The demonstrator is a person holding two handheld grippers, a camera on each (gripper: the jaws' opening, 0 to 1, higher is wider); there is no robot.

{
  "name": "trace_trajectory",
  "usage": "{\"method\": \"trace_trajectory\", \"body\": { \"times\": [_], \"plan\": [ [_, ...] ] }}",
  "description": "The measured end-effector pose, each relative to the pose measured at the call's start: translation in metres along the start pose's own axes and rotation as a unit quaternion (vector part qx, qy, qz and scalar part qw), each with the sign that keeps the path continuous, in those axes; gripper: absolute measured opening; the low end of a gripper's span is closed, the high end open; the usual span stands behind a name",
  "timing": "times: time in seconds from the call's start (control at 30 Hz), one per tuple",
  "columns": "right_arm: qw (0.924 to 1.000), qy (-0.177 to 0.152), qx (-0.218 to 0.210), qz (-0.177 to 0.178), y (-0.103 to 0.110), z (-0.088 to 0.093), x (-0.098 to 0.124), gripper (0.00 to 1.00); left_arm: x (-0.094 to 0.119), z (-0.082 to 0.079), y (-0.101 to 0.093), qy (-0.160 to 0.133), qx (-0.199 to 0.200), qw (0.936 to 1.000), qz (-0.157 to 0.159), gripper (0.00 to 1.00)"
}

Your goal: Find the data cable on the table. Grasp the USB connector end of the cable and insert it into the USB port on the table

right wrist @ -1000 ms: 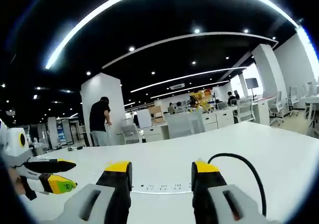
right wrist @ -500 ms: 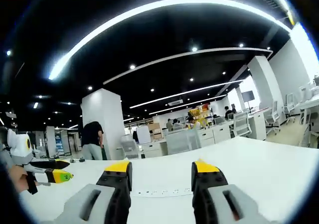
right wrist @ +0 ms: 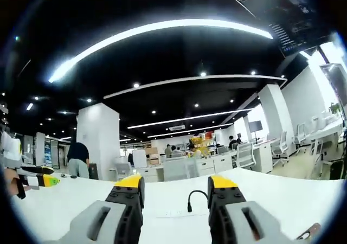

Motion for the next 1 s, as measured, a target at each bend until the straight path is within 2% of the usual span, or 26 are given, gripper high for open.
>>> {"method": "trace_trajectory", "body": {
  "times": [0.2, 0.37, 0.53, 0.7, 0.8, 0.87, 1.0],
  "plan": [
    [0.9997, 0.003, 0.006, 0.025, -0.01, 0.014, 0.018, 0.47, 0.014, 0.01, 0.01, 0.002, -0.002, 0.9997, -0.024, 0.59],
    [0.9995, -0.001, -0.015, 0.026, -0.014, 0.025, 0.022, 0.48, 0.025, 0.018, 0.024, -0.003, 0.001, 0.9988, -0.05, 0.58],
    [0.9996, -0.003, 0.01, 0.025, -0.009, 0.035, 0.018, 0.52, 0.033, 0.03, 0.041, -0.006, -0.003, 0.9964, -0.084, 0.57],
    [0.9996, -0.019, 0.007, 0.021, -0.008, 0.037, 0.018, 0.52, 0.037, 0.035, 0.048, -0.003, 0.007, 0.9956, -0.093, 0.56],
    [0.999, -0.029, 0.001, 0.033, -0.016, 0.04, 0.02, 0.52, 0.04, 0.033, 0.048, -0.006, -0.003, 0.9951, -0.099, 0.57],
    [0.9989, -0.027, 0.0, 0.038, -0.021, 0.044, 0.02, 0.52, 0.04, 0.034, 0.046, -0.006, -0.001, 0.9954, -0.095, 0.58],
    [0.9984, -0.022, -0.022, 0.048, -0.029, 0.05, 0.022, 0.53, 0.038, 0.043, 0.039, 0.013, -0.004, 0.9959, -0.089, 0.63]
  ]
}}
Point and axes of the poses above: the point that each gripper's makers call its tool centre point, and the gripper's own axes: x roughly backward along the fingers, y roughly to its left, z roughly out of its underside, the point moved 3 cm from there along x, roughly backward along the fingers, and after that the axes turned 13 degrees about x, right-handed, at the moved point
